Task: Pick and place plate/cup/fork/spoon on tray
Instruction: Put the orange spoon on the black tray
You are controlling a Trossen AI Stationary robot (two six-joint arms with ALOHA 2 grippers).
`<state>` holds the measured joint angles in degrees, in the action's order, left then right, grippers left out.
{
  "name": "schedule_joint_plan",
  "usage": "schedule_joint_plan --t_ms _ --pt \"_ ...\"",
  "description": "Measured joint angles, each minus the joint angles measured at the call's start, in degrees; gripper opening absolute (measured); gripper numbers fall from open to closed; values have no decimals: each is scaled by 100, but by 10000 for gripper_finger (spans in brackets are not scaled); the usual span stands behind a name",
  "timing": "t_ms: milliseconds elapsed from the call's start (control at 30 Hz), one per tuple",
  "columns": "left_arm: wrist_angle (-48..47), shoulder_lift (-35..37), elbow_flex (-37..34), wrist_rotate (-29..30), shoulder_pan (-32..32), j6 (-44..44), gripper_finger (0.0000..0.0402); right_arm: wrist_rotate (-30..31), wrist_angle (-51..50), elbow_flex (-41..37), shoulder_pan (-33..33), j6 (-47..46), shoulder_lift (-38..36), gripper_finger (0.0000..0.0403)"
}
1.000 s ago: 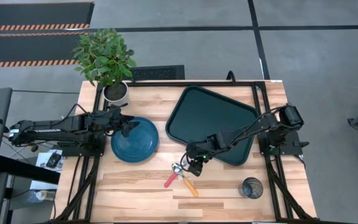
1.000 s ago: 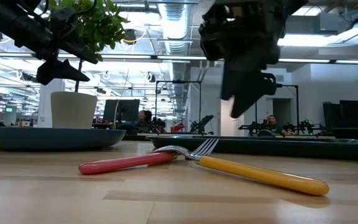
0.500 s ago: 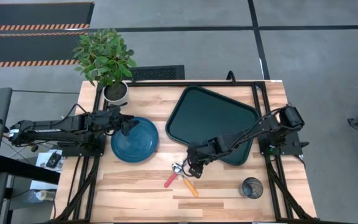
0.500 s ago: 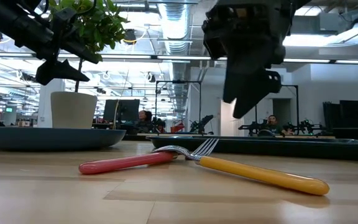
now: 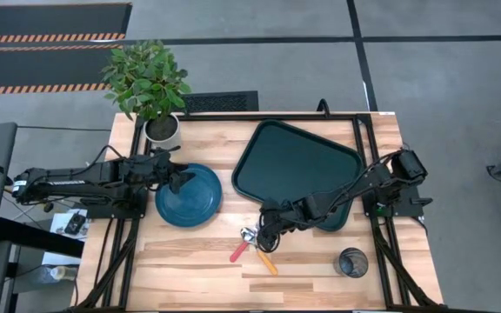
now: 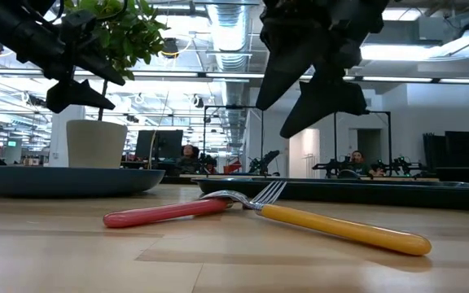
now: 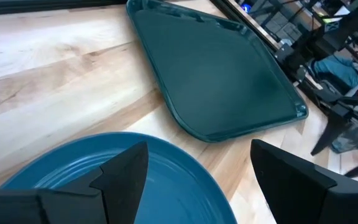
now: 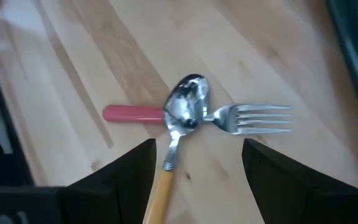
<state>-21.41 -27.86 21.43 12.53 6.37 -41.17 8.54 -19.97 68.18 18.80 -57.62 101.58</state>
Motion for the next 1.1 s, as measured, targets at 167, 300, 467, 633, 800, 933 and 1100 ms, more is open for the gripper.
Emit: schedule_joint_plan --t_ms 167,300,467,633,800,933,1100 --pt "-11 -2 0 16 0 123 269 100 53 0 173 -54 0 265" --pt "-13 -2 0 176 0 152 269 192 240 0 282 -178 0 265" --pt "-13 0 0 193 -2 151 269 198 213 108 315 -280 7 265" --pt "-13 0 0 203 0 151 270 208 127 652 368 -100 397 265" --pt "-34 0 0 208 0 146 270 251 -796 1653 414 292 1029 265" --pt "-41 0 0 189 -1 146 270 404 -1697 2455 410 510 1361 265" --pt "-45 -2 0 186 0 146 270 493 -2674 2993 408 365 1604 265"
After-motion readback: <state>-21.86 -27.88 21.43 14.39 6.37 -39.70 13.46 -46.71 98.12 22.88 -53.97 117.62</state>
